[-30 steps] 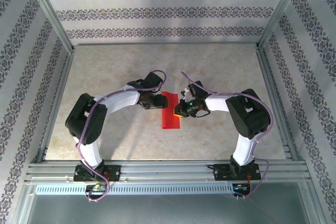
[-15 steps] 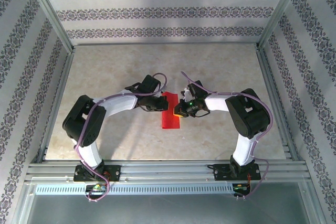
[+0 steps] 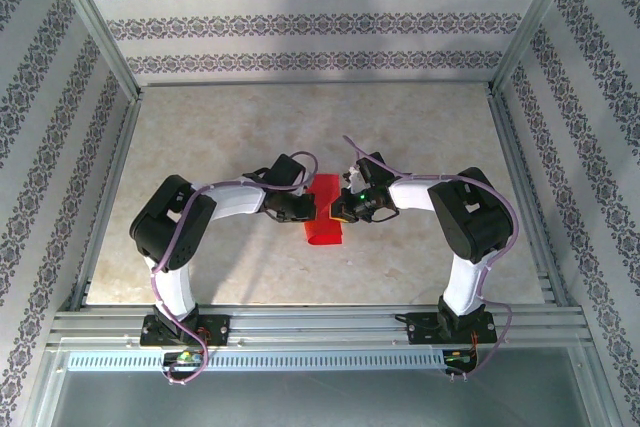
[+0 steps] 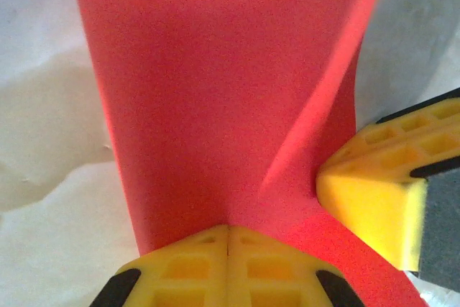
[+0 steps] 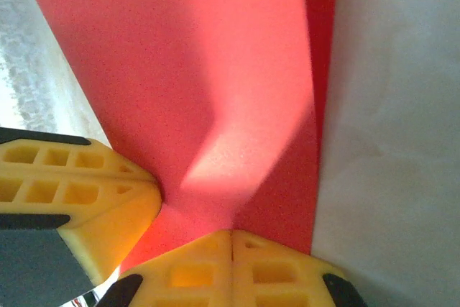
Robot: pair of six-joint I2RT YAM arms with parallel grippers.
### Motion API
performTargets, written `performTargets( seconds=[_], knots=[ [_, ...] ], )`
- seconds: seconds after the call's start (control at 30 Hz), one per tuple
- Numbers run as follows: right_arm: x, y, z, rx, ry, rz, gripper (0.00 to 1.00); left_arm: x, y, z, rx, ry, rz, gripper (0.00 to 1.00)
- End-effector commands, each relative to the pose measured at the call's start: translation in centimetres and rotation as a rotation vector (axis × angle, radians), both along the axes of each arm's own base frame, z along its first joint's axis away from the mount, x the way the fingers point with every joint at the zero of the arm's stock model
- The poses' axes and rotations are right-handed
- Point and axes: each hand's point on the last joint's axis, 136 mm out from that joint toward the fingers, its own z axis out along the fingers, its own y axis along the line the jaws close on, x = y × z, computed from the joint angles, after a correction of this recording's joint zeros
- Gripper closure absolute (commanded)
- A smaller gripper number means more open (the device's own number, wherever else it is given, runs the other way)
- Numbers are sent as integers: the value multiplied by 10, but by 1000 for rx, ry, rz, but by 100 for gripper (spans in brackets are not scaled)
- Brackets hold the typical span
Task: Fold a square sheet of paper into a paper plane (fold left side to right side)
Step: First fold the square sheet of paper in half at the center of the table.
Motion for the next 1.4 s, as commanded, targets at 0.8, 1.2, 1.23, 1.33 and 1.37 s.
performTargets(
  seconds=[0.8,1.2,1.23,1.33,1.37],
  knots=[
    [-31,-45,-53,-263,105,-14,100,5,60,34,-78,-87,129,99],
    [-32,-43,-54,-266,107,-9,100,4,-8,36,-151,-84,2,99],
    [-32,-43,-55,-266,108,-8,100,4,-8,33,-146,-78,4,99],
    [-32,-43,-54,-268,107,-7,100,3,-7,24,-134,-57,9,99],
    [-32,-42,-54,-266,106,-4,100,3,-7,21,-132,-54,9,99]
  ],
)
